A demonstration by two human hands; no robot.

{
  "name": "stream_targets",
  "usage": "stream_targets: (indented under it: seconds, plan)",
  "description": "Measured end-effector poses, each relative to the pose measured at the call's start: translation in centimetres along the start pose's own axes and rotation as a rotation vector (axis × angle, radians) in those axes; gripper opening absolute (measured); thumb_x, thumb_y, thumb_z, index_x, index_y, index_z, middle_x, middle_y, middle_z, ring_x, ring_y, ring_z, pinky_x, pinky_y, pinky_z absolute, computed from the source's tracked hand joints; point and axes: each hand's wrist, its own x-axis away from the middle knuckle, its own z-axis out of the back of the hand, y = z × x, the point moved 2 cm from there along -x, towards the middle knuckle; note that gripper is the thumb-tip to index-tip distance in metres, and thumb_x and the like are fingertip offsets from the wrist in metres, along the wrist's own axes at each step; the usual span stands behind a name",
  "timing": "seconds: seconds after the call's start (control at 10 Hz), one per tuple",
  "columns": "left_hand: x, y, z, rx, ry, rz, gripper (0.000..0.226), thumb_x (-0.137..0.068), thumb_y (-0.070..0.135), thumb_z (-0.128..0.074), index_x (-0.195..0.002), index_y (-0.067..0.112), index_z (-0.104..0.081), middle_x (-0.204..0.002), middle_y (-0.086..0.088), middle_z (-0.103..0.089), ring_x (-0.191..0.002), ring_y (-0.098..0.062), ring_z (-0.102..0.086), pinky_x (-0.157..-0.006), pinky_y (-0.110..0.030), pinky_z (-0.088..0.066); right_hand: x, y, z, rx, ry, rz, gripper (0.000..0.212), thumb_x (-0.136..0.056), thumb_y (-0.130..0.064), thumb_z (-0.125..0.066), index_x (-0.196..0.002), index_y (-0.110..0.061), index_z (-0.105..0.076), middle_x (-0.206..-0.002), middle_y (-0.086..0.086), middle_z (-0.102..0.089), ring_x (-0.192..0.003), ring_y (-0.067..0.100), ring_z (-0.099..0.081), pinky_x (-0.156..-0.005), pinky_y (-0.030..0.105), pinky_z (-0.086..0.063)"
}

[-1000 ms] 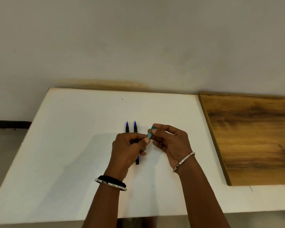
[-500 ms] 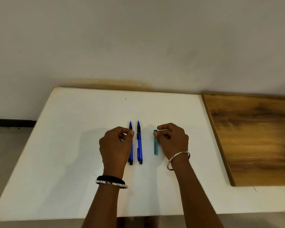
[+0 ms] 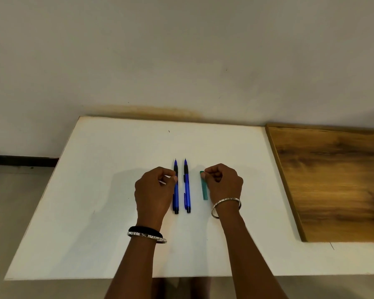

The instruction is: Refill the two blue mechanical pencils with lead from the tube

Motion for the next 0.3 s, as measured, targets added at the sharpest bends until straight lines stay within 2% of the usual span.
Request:
stream_targets:
  seconds: [0.1, 0.2, 0.3]
  plan:
    - [0.7, 0.2, 0.6, 0.008, -0.023, -0.013, 0.005, -0.086, 0.025, -0.068, -0.089, 0.024, -0.072, -0.074, 0.008, -0.065, -0.063, -0.002, -0.057, -0.057, -0.009, -0.037, 0.7, -0.4, 0.4, -0.024, 0.031, -0.001, 0.011, -0.081, -0.018, -0.078, -0.083, -0.008, -0.074, -0.077, 0.001, -0.071, -0.069, 0.014, -0.065, -0.069, 0.019, -0.05]
    - [1.8, 0.4, 1.6, 0.022, -0.038, -0.041, 0.006, -0.086, 0.023, -0.067, -0.089, 0.023, -0.072, -0.08, 0.006, -0.069, -0.068, -0.004, -0.06, -0.061, -0.012, -0.042, 1.6, -0.9, 1.5, -0.068, 0.052, -0.007, 0.01, -0.084, -0.019, -0.074, -0.085, -0.008, -0.073, -0.076, -0.002, -0.069, -0.066, 0.007, -0.062, -0.063, 0.005, -0.044]
    - [3.6, 0.7, 2.8, 0.055, -0.017, -0.066, 0.008, -0.087, 0.017, -0.066, -0.088, 0.02, -0.073, -0.085, 0.005, -0.072, -0.074, -0.01, -0.063, -0.068, -0.02, -0.047, 3.7, -1.2, 2.9, -0.061, 0.064, -0.018, 0.006, -0.086, -0.018, -0.073, -0.084, -0.013, -0.072, -0.072, -0.009, -0.063, -0.061, -0.003, -0.056, -0.057, -0.003, -0.039]
